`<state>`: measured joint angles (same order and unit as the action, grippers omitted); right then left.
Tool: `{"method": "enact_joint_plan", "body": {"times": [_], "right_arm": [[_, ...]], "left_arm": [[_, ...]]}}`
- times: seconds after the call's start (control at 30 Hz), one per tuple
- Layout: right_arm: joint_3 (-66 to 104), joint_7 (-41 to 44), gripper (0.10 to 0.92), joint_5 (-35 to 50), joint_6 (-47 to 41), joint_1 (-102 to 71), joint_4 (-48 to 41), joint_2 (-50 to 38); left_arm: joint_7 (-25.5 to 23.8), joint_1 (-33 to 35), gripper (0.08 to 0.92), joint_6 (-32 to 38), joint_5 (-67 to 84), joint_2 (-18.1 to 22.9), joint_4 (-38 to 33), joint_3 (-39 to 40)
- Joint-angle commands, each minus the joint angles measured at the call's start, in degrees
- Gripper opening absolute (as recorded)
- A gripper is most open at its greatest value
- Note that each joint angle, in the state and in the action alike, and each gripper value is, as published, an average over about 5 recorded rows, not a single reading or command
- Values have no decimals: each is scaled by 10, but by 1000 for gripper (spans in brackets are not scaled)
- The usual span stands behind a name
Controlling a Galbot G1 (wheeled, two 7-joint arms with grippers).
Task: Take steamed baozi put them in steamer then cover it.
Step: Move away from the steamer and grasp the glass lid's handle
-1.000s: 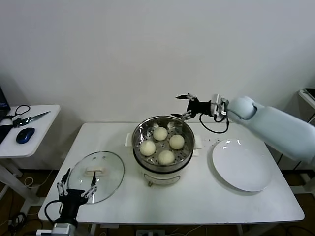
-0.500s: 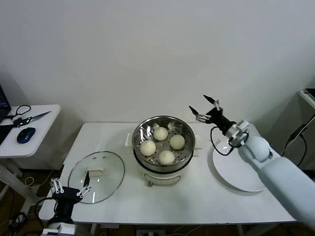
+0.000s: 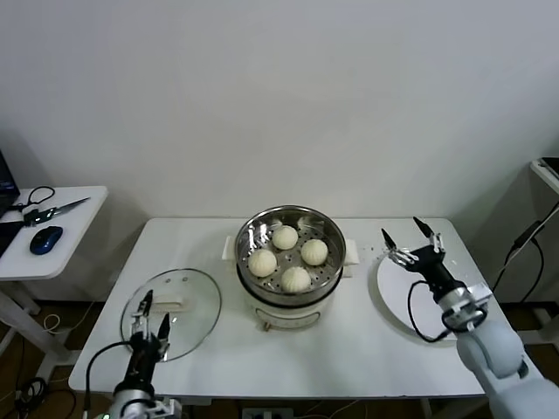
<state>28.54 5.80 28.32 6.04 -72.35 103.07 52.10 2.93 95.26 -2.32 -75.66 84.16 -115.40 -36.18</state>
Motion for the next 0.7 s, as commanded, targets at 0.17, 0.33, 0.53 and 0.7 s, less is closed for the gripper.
{"method": "enact_joint_plan", "body": {"times": [0.17,0.33,0.53,0.7], "right_arm": [[112,-13,823,-47,-21,-142,59,35],[112,-12,823,-54,-22,-140,61,35],[112,-11,823,-66,-20,-139,58,37],[117,-11,823,-74,-19,-141,60,36]], "left_arm": [[11,-111,823,-19,-193,-8,183,24],[11,-147,823,-25,-187,-16,224,10],[18,-175,823,-28,-166,-31,247,5],[28,-198,823,-27,-164,-31,263,9]]}}
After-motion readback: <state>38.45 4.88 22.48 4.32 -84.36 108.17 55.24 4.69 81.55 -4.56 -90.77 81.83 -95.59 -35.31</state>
